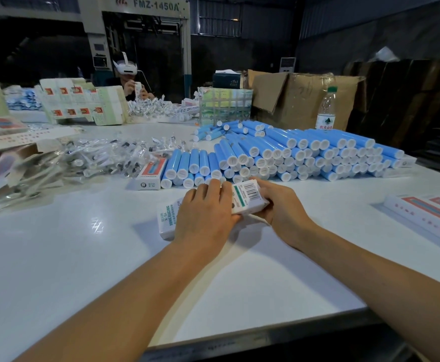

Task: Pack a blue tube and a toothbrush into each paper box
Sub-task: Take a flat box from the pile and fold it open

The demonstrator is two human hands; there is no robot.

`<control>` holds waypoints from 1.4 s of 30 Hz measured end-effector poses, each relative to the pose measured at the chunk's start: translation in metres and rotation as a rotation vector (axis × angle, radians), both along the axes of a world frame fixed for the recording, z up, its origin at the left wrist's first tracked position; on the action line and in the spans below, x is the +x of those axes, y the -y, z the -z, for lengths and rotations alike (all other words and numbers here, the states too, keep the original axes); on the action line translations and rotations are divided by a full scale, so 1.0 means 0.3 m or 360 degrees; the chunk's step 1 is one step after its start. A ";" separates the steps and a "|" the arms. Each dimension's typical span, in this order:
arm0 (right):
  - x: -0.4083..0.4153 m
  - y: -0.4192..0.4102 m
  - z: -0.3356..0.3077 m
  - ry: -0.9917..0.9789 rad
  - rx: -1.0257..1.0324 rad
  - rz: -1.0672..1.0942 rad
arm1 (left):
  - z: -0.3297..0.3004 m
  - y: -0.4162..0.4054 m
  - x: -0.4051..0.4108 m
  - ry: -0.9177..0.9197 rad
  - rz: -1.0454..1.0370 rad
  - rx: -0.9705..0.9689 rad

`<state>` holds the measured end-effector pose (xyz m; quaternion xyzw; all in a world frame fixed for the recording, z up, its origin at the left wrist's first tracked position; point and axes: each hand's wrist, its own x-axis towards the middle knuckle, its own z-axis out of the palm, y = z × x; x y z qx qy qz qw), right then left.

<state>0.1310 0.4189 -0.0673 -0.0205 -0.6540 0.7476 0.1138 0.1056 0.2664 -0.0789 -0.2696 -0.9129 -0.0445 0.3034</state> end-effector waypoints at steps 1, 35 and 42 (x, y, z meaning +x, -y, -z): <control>0.002 0.002 0.000 -0.0009 0.0011 -0.0030 | -0.001 0.000 0.000 0.0002 -0.0006 0.0010; 0.042 0.040 -0.009 -0.0473 0.0810 0.0624 | -0.039 -0.002 -0.003 -0.0075 -0.0163 0.0163; 0.052 0.059 0.008 -0.0580 0.0923 0.0203 | -0.151 0.034 0.019 0.0502 0.1030 0.2010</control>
